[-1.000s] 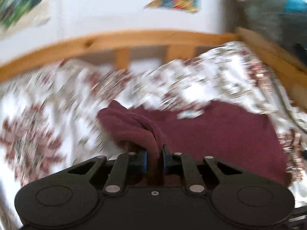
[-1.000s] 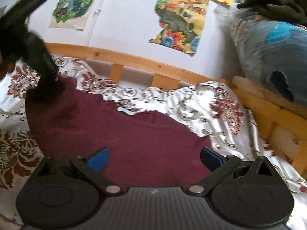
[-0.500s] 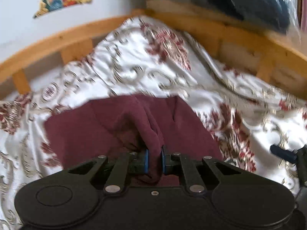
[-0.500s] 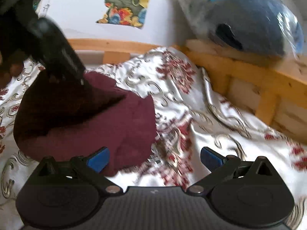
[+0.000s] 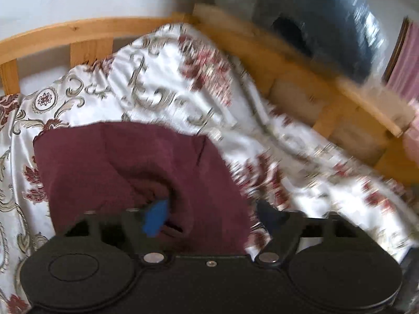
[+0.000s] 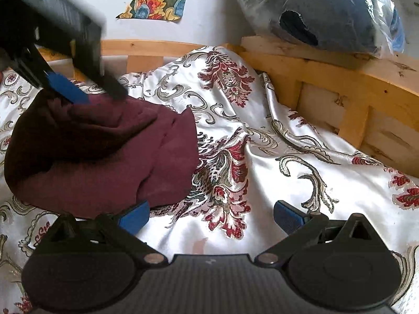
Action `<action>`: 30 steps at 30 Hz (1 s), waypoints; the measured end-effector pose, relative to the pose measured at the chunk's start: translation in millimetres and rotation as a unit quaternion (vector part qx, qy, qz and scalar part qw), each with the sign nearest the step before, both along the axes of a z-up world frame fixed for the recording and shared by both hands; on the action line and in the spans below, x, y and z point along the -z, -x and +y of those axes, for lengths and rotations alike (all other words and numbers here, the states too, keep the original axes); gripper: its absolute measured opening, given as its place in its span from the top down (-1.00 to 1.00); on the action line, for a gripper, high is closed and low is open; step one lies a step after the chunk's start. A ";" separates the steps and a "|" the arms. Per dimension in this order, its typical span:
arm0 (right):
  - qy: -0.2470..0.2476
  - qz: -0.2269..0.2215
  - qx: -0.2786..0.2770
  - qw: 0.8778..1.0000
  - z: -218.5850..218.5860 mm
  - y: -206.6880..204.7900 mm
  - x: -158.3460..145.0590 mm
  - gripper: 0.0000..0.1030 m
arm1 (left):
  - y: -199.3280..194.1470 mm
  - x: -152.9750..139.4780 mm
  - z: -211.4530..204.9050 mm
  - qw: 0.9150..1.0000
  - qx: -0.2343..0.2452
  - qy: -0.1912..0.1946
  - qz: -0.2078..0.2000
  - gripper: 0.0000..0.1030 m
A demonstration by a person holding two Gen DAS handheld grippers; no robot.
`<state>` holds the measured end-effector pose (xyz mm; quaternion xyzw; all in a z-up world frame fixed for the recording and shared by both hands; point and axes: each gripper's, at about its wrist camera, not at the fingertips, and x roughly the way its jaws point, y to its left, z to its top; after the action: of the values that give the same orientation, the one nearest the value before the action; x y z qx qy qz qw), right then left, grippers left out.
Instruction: Fold small clothes
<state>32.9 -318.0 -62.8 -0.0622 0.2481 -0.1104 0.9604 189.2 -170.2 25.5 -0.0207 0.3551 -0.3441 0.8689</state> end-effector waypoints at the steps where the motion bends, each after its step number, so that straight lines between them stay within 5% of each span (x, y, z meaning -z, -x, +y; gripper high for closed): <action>1: 0.000 0.000 0.000 1.000 -0.1 -0.5 0.1 -1.00 | 5.1 -5.2 6.2 1.000 0.002 0.014 -0.007 -0.72; 7: -0.016 -0.002 0.001 1.000 -4.0 -7.0 -4.0 -1.00 | 32.1 -19.1 42.6 0.998 -0.010 0.019 -0.060 -0.95; 13: -0.046 -0.027 -0.046 0.998 -10.7 -22.5 -27.0 -1.00 | 38.4 12.9 68.4 0.993 -0.061 -0.047 -0.090 -0.96; 19: -0.128 -0.005 -0.129 0.983 -16.1 -73.5 -60.3 -1.00 | 36.9 42.3 72.0 0.989 -0.070 -0.078 -0.103 -0.95; 25: -0.285 0.073 -0.178 0.939 -16.6 -152.6 -67.5 -1.00 | 36.6 54.8 63.2 0.979 -0.058 -0.124 -0.148 -0.64; 30: -0.282 0.116 -0.161 0.939 -5.1 -197.5 -60.4 -1.00 | 30.4 61.5 67.2 0.983 -0.050 -0.117 -0.133 -0.29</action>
<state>230.5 -323.1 -2.4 0.1595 0.3654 0.1281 0.9081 158.8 -103.0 -36.0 0.1097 0.2731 -0.2559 0.9208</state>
